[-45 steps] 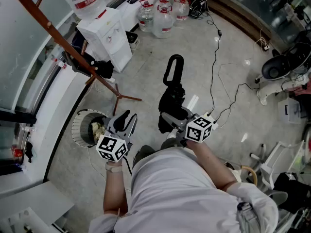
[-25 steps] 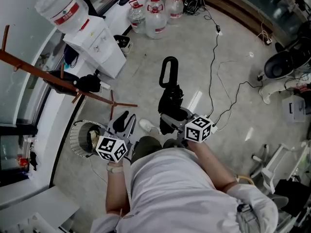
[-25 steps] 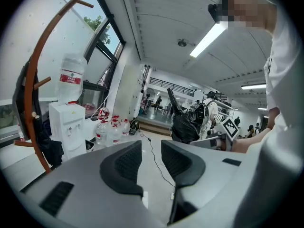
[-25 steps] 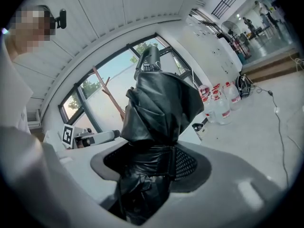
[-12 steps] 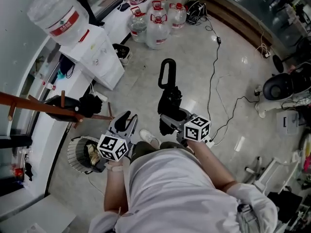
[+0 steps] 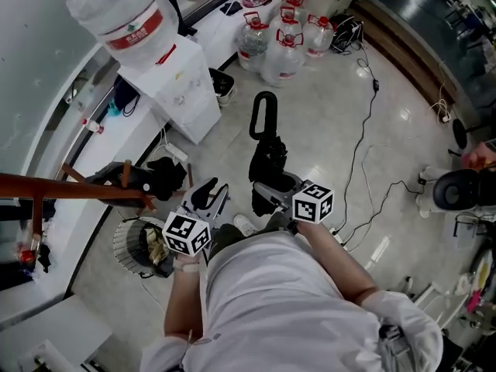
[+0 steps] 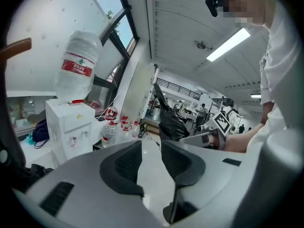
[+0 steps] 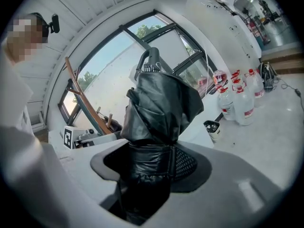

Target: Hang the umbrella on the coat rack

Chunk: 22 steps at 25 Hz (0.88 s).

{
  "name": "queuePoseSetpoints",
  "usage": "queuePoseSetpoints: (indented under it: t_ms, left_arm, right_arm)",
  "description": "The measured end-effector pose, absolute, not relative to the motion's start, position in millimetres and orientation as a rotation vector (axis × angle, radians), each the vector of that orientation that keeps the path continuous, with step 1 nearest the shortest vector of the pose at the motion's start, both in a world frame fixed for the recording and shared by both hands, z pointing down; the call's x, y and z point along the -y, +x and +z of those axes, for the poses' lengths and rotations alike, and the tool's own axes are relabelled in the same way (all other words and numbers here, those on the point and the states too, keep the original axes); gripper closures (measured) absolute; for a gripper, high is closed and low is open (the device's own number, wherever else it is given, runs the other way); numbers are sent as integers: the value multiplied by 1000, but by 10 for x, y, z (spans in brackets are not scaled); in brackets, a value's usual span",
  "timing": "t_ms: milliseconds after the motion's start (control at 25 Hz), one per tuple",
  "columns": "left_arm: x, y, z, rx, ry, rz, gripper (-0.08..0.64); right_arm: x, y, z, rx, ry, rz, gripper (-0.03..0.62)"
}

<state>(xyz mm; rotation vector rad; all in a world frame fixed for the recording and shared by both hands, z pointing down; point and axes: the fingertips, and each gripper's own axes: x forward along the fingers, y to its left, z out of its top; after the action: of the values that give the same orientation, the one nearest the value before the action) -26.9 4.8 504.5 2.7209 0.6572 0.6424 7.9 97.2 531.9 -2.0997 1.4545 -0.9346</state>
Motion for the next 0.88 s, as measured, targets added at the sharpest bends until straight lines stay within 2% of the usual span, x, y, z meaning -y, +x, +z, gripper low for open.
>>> queuePoseSetpoints:
  t_ms: [360, 640, 880]
  left_arm:
    - [339, -221, 5176, -395, 2719, 665, 449]
    - [676, -9, 5087, -40, 2692, 586, 449]
    - [955, -68, 5045, 276, 2667, 523, 449]
  right_arm:
    - [-470, 340, 5468, -1659, -1953, -1039, 344]
    - [-24, 739, 5510, -1959, -1806, -1137, 344]
    - [370, 736, 5548, -2218, -1590, -1200, 344]
